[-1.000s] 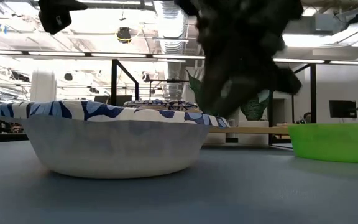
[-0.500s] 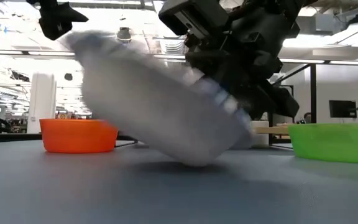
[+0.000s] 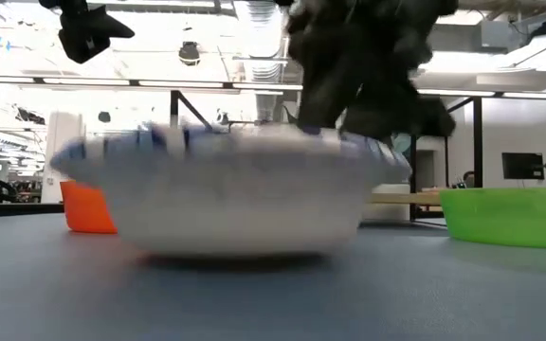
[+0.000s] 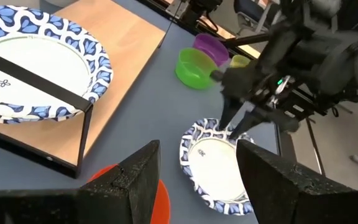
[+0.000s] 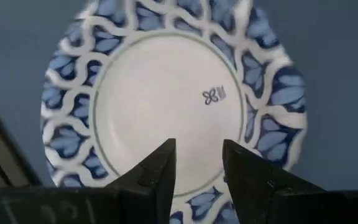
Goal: Place and stack bowls onto a shelf
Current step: Stack the white and blue plate on top of the other white and blue plates on the shelf
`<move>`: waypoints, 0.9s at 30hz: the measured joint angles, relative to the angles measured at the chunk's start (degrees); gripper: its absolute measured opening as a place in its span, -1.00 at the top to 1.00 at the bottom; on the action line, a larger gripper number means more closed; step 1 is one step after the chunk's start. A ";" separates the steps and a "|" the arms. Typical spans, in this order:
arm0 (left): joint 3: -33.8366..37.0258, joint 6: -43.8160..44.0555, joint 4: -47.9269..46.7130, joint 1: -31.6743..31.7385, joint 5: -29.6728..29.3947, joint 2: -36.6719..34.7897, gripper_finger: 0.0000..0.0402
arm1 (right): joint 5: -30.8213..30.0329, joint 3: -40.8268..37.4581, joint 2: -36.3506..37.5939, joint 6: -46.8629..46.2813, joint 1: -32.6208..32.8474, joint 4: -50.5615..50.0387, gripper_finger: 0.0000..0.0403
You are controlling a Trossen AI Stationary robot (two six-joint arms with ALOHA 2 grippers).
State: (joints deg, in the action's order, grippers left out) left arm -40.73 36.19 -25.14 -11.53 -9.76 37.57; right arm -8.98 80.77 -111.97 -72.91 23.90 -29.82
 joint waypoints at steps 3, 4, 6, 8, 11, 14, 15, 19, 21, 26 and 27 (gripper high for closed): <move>0.00 0.01 0.00 -0.01 -1.04 0.04 0.02 | -0.99 1.64 2.04 1.64 0.00 -6.80 0.22; 0.00 0.02 -0.05 0.00 -1.33 0.04 0.02 | -1.23 2.11 2.77 2.00 0.00 -8.64 0.22; 0.00 0.02 -0.02 -0.02 -1.74 0.04 0.02 | -1.31 2.53 4.24 2.44 0.00 -12.35 0.22; 0.00 0.02 -0.03 0.00 -2.07 0.06 0.02 | -1.11 2.65 5.26 1.39 0.06 -15.36 0.21; 0.00 0.02 -0.03 -0.02 -2.07 0.04 0.02 | -0.75 2.44 4.79 -0.27 0.76 -18.45 0.13; 0.00 -0.49 -0.05 -0.02 -2.21 0.04 0.02 | -0.32 1.20 4.71 -2.45 1.27 -15.86 -0.04; 0.00 -0.68 -0.05 0.00 -2.29 0.04 0.02 | -0.30 0.86 4.73 -2.78 1.29 -14.85 -0.10; 0.00 -1.04 -0.50 -0.02 -3.08 0.04 0.02 | -0.39 -0.59 4.68 -4.35 0.69 -12.96 -0.30; 0.00 -1.06 -1.14 -0.02 -3.54 0.06 0.02 | -0.43 -0.85 4.70 -4.92 0.57 -12.96 -0.33; 0.00 -1.06 -1.64 -0.01 -3.78 0.06 0.02 | -0.45 -4.50 4.69 -5.60 0.33 -6.95 -0.34; 0.00 -1.06 -1.64 -0.02 -3.78 0.04 0.02 | -0.45 -5.28 4.68 -6.16 0.33 -5.12 -0.34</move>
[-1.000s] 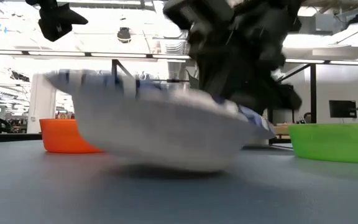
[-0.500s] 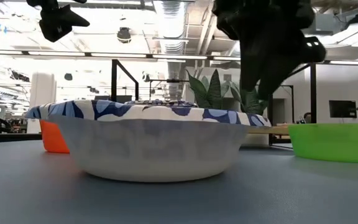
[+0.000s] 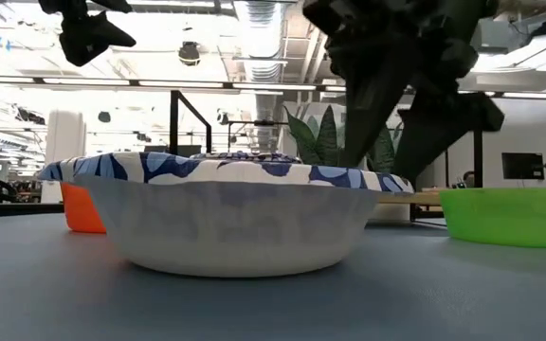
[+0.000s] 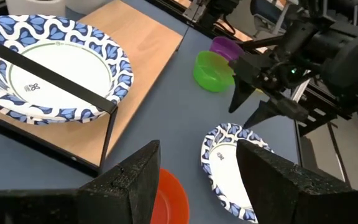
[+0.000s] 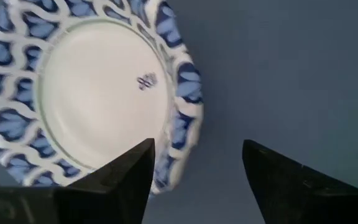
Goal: Place and stack bowls onto a shelf
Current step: Stack the white and blue plate on top of the other white and blue plates on the shelf
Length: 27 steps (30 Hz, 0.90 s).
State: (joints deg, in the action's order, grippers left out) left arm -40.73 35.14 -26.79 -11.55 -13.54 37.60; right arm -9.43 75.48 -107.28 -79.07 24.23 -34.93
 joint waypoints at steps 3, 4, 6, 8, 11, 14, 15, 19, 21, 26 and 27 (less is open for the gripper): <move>0.00 0.00 0.00 0.00 0.00 0.02 0.02 | -0.02 -1.95 0.04 -0.94 -0.04 2.88 -0.34; 0.00 0.00 0.00 0.00 0.00 0.02 0.02 | -0.02 -2.01 -0.02 -0.94 -0.04 2.43 -0.34; 0.00 0.00 0.02 0.00 0.00 0.02 0.02 | 0.01 -1.98 -0.19 -0.28 -0.07 2.88 -0.34; 0.00 0.00 0.06 0.01 -0.06 0.02 0.02 | 0.13 -1.85 -1.09 -0.16 -0.45 4.58 -0.33; 0.00 0.00 0.04 0.00 -0.54 0.00 0.02 | 0.78 -2.01 -2.44 0.96 -0.46 6.55 -0.27; 0.00 0.00 -0.28 0.00 -0.66 0.02 0.02 | 2.88 -1.92 -3.84 1.39 -0.53 10.07 -0.15; 0.00 0.00 -0.41 0.00 -0.66 0.00 0.02 | 2.96 -2.03 -3.92 1.50 -0.50 9.68 -0.10; 0.00 0.00 -0.79 0.01 -0.71 0.00 0.02 | 2.73 -1.91 -4.58 0.80 -0.48 9.38 0.17; 0.00 0.00 -0.81 0.02 -1.05 0.00 0.02 | 2.67 -2.01 -4.18 1.02 -0.61 8.44 0.32; 0.00 0.00 -0.81 0.02 -2.01 0.00 0.02 | 4.04 -1.43 -4.20 1.07 -1.18 8.59 0.74; 0.00 0.00 -0.81 0.02 -2.04 0.02 0.02 | 4.20 -0.94 -4.20 1.40 -1.22 8.56 0.81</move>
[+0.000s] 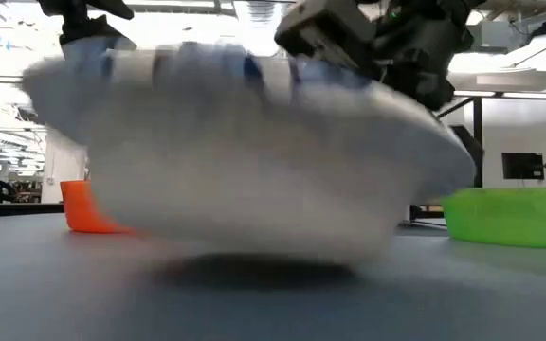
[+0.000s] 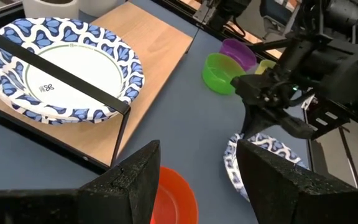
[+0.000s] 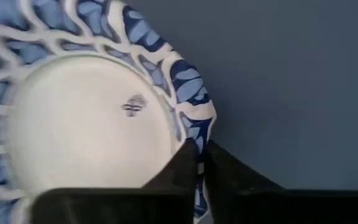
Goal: Place and stack bowls onto a shelf
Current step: Stack the white and blue plate on top of the other white and blue plates on the shelf
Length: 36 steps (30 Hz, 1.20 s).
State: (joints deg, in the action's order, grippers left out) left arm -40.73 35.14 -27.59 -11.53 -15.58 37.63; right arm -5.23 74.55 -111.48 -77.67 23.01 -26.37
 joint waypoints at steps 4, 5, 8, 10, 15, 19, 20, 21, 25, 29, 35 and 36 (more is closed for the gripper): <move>0.00 0.04 -0.13 0.00 -0.10 0.00 0.02 | 0.96 2.79 0.47 3.77 -1.35 -1.97 0.90; 0.00 0.04 -0.13 0.00 -0.10 -0.01 0.02 | 0.98 3.73 0.76 4.53 -1.94 -2.92 0.90; 0.00 0.31 -0.13 0.00 -0.09 -0.02 0.02 | 0.98 7.05 2.59 7.45 -4.07 -8.11 0.88; 0.00 0.85 -0.17 0.00 -0.10 0.00 0.02 | 0.87 9.52 3.98 9.93 -5.68 -11.35 0.88; 0.00 1.12 -0.16 -0.01 -1.11 0.00 0.02 | -0.85 15.59 8.89 16.86 -10.13 -20.48 0.87; 0.00 1.62 -0.15 -0.02 -2.59 0.00 0.02 | -5.67 18.62 13.61 19.31 -14.83 -30.87 0.87; 0.00 1.64 -0.15 0.00 -3.17 -0.02 0.02 | -7.28 18.81 14.68 19.55 -16.15 -32.57 0.87; 0.00 1.71 -0.17 0.00 -3.75 0.00 0.02 | -8.78 18.84 15.83 19.60 -17.54 -33.98 0.87; 0.00 1.77 -0.17 0.00 -6.49 0.00 0.02 | -11.87 18.84 18.75 20.48 -24.45 -35.06 0.88; 0.00 1.75 -0.38 0.00 -8.24 0.00 0.02 | -12.97 18.84 18.34 24.18 -30.45 -28.99 0.88; 0.00 1.85 -0.44 0.00 -11.01 -0.02 0.02 | -12.48 18.78 13.72 26.76 -36.84 -23.19 0.88; 0.00 1.92 -0.44 0.00 -11.38 -0.02 0.02 | -11.84 18.73 12.60 27.00 -37.55 -22.01 0.88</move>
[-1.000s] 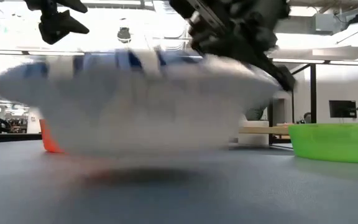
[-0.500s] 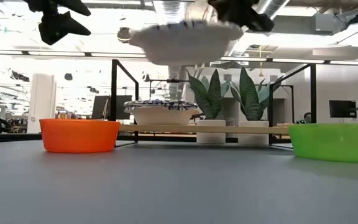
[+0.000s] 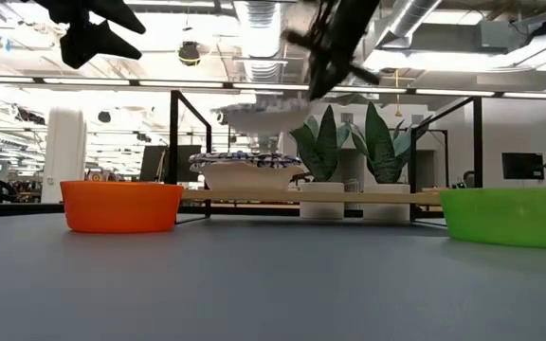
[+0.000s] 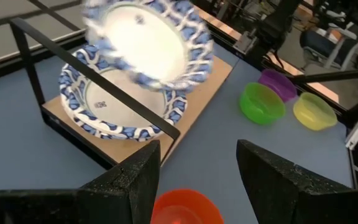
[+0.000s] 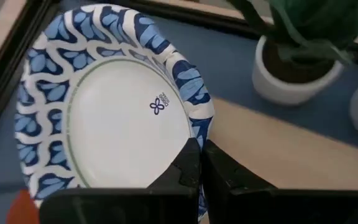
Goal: Place and stack bowls onto a shelf
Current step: Stack the white and blue plate on top of the other white and blue plates on the shelf
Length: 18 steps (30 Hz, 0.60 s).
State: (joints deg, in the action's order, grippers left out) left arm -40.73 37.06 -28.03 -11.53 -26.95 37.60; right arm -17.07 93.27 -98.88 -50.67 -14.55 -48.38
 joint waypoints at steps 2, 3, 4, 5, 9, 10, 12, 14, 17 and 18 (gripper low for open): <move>0.00 0.04 -0.04 0.00 -0.58 0.01 0.02 | 2.34 0.00 -1.85 0.22 -1.58 2.33 0.88; 0.00 0.02 -0.04 0.00 -0.72 0.00 0.02 | 3.32 0.00 -2.88 0.62 -2.07 2.91 0.88; 0.00 0.02 -0.03 0.00 -0.80 0.00 0.02 | 4.46 0.06 -3.80 1.02 -2.28 4.07 0.88; 0.00 0.02 -0.06 0.00 -0.93 0.02 0.02 | 5.43 0.09 -4.62 1.25 -2.52 4.77 0.88; 0.00 0.03 -0.37 0.00 -1.07 0.02 0.02 | 8.08 0.07 -7.50 1.45 -3.09 5.27 0.88; 0.00 0.05 -0.54 0.00 -1.12 0.02 0.02 | 8.86 0.00 -7.58 1.70 -3.30 4.91 0.88; 0.00 0.28 -1.00 0.00 -1.29 0.02 0.02 | 9.54 0.14 -8.25 2.11 -3.58 6.16 0.88; 0.00 0.47 -1.37 0.00 -1.47 0.02 0.02 | 10.47 0.20 -8.61 2.17 -3.67 6.71 0.88; 0.00 0.48 -1.39 0.00 -1.86 0.01 0.02 | 11.52 -0.03 -9.29 3.05 -3.91 6.88 0.86; 0.00 0.48 -1.38 0.00 -1.98 0.02 0.02 | 11.79 0.06 -9.30 3.18 -3.91 7.33 0.84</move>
State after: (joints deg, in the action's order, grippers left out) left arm -40.73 37.54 -29.41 -11.53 -28.94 37.63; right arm -5.28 93.34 -108.18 -47.49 -18.46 -41.05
